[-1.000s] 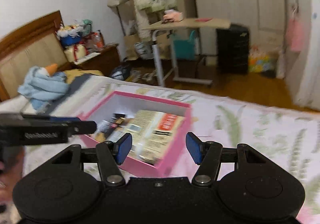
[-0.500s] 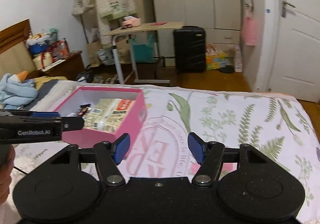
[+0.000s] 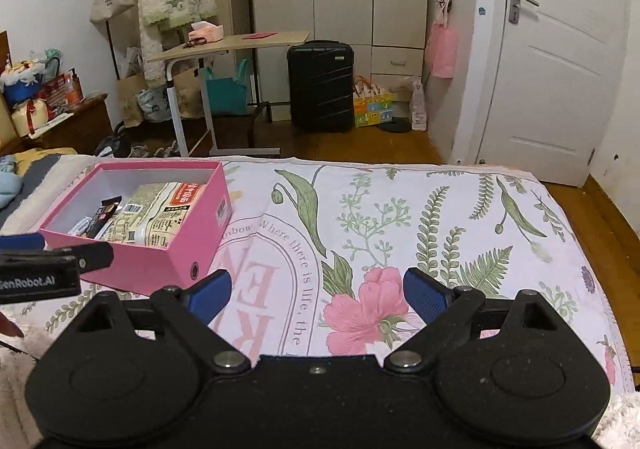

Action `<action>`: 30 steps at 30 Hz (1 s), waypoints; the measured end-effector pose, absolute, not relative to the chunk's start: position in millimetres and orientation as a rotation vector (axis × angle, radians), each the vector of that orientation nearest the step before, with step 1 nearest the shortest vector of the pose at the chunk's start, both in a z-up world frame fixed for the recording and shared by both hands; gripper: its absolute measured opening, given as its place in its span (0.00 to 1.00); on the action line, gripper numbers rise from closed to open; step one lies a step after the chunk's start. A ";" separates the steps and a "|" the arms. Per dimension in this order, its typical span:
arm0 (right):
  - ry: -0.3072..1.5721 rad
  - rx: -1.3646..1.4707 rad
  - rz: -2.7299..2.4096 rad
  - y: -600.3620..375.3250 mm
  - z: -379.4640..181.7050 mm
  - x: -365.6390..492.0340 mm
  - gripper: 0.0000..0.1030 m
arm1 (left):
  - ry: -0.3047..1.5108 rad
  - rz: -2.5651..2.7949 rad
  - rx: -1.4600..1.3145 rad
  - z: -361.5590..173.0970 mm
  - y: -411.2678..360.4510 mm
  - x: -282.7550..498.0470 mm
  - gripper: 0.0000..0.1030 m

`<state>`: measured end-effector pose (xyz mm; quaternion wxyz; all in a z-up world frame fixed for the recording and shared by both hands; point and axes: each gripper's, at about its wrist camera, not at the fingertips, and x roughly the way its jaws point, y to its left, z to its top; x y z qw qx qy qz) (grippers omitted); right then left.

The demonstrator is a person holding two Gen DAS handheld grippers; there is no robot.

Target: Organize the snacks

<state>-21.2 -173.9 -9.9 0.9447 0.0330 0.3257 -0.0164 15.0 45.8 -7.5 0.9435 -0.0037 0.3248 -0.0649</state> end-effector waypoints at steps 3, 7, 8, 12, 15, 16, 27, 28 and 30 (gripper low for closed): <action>0.654 0.070 -0.046 -174.0 -11.2 -24.9 0.92 | 0.671 -0.134 -0.008 -9.6 46.6 14.0 0.96; 0.647 0.060 -0.054 -170.4 -13.0 -27.7 0.92 | 0.662 -0.135 0.009 -10.6 44.4 10.8 0.96; 0.647 0.059 -0.055 -170.0 -13.5 -28.3 0.92 | 0.660 -0.135 0.010 -10.0 43.5 10.9 0.96; 0.650 0.072 -0.060 -170.0 -14.1 -30.0 0.92 | 0.656 -0.139 0.014 -11.5 41.2 8.0 0.96; 0.656 0.080 -0.064 -170.8 -15.0 -31.1 0.92 | 0.658 -0.133 0.026 -11.6 40.2 7.9 0.96; 0.657 0.081 -0.065 -170.9 -15.2 -31.6 0.92 | 0.657 -0.130 0.030 -12.2 39.7 7.4 0.96; 0.621 0.055 -0.102 -167.8 -14.5 -36.4 0.92 | 0.657 -0.135 0.035 -14.4 38.2 3.7 0.96; 0.620 0.048 -0.104 -167.0 -14.7 -36.5 0.92 | 0.660 -0.140 0.037 -14.9 38.6 3.6 0.96; 0.620 0.045 -0.102 -166.1 -15.0 -36.8 0.92 | 0.659 -0.136 0.038 -15.1 37.7 3.6 0.96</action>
